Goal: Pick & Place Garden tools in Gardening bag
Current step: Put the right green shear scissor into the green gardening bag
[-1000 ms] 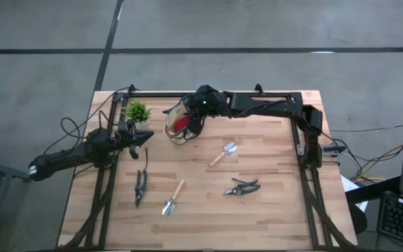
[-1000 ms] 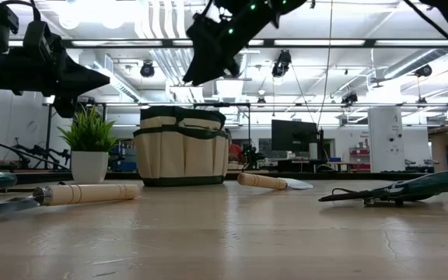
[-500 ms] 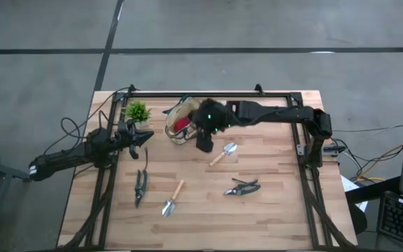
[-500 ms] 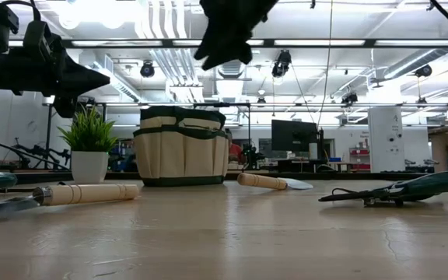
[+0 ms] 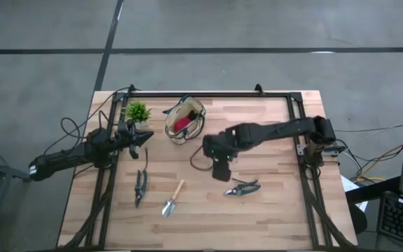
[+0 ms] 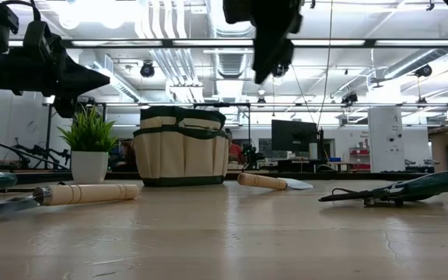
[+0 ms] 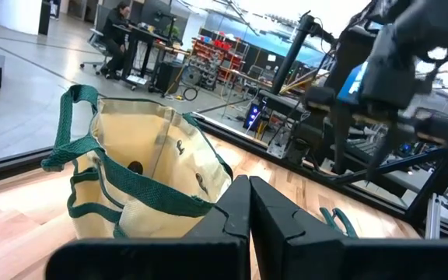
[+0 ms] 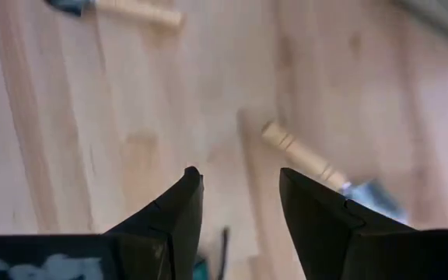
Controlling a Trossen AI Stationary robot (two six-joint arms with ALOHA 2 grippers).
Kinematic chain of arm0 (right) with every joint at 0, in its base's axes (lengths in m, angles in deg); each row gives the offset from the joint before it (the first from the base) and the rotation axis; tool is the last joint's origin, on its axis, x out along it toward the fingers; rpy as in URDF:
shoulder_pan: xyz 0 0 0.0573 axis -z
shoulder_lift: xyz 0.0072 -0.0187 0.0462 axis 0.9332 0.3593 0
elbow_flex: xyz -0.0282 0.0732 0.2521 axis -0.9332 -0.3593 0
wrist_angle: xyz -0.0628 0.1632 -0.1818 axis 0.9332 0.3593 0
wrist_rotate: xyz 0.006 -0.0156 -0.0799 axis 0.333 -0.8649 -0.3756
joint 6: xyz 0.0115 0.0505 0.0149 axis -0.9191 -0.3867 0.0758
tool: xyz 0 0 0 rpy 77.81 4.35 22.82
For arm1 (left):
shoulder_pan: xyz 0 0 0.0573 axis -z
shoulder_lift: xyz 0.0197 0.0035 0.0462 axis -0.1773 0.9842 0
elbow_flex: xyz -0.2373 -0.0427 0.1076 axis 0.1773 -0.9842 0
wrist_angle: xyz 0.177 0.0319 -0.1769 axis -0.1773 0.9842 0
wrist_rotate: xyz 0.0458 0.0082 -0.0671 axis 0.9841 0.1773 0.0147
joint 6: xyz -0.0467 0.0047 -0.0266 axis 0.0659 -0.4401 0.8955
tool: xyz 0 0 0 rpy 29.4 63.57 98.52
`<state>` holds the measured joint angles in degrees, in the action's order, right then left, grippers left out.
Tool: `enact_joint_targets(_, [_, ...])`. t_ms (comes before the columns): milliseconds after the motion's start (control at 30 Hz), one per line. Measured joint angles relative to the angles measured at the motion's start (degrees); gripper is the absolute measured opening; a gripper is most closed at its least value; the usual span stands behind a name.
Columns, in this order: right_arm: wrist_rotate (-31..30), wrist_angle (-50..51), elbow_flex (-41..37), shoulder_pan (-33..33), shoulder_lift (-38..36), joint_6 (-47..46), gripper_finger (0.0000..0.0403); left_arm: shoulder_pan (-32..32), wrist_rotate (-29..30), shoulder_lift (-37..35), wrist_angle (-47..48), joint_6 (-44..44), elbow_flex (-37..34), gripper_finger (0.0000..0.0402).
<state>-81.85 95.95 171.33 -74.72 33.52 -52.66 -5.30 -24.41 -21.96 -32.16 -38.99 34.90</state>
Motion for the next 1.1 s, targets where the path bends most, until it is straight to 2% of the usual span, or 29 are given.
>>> enact_joint_targets(400, [0.2, -2.4, -13.2, -4.9, 0.0, -6.9, 0.0168, 0.0, 0.0, 0.0, 0.0, 0.0, 0.0, 0.0005])
enact_joint_targets(633, [2.8, -8.2, -21.0, -5.1, 0.0, -8.8, 0.0159, 0.0, 0.0, 0.0, 0.0, 0.0, 0.0, 0.0005])
enact_joint_targets(1100, [3.0, -18.9, -31.5, -5.1, 0.0, -13.0, 0.0151, 0.0, 0.0, 0.0, 0.0, 0.0, 0.0, 0.0005])
